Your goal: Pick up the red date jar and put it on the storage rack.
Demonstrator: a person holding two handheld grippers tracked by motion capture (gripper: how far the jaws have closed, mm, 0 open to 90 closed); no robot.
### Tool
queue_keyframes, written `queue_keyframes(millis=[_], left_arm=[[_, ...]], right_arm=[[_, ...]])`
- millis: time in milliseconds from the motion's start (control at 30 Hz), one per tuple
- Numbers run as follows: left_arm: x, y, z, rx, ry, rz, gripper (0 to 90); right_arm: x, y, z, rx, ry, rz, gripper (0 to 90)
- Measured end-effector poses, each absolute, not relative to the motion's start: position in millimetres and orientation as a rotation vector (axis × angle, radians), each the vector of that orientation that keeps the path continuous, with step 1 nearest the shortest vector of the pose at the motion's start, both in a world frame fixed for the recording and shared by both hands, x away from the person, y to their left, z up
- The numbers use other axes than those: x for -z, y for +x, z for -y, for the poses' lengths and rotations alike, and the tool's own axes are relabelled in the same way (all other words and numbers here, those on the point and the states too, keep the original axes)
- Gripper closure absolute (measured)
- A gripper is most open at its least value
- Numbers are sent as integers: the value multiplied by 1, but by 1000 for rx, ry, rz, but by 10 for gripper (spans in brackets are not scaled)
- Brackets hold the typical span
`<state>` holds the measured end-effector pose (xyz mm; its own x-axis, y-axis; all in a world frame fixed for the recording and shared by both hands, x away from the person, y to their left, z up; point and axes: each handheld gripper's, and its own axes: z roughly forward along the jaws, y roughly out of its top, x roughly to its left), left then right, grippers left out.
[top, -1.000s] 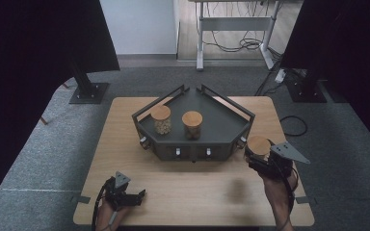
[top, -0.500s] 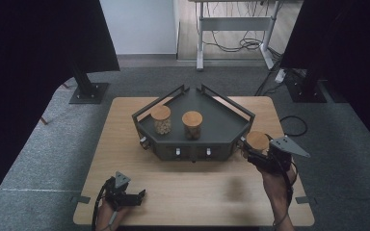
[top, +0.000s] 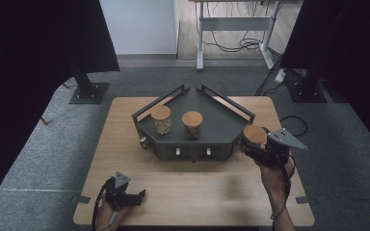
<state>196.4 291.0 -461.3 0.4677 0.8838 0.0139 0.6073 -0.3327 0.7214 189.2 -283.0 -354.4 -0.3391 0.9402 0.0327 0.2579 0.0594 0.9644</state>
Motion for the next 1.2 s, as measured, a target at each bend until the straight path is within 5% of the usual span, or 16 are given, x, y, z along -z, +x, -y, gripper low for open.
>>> queue_keyframes(millis=[1200], left_arm=[[461,196,-291,-542,2065,-1230,0]], right_arm=[[349,235,259,-1311,1168,-1721,226]])
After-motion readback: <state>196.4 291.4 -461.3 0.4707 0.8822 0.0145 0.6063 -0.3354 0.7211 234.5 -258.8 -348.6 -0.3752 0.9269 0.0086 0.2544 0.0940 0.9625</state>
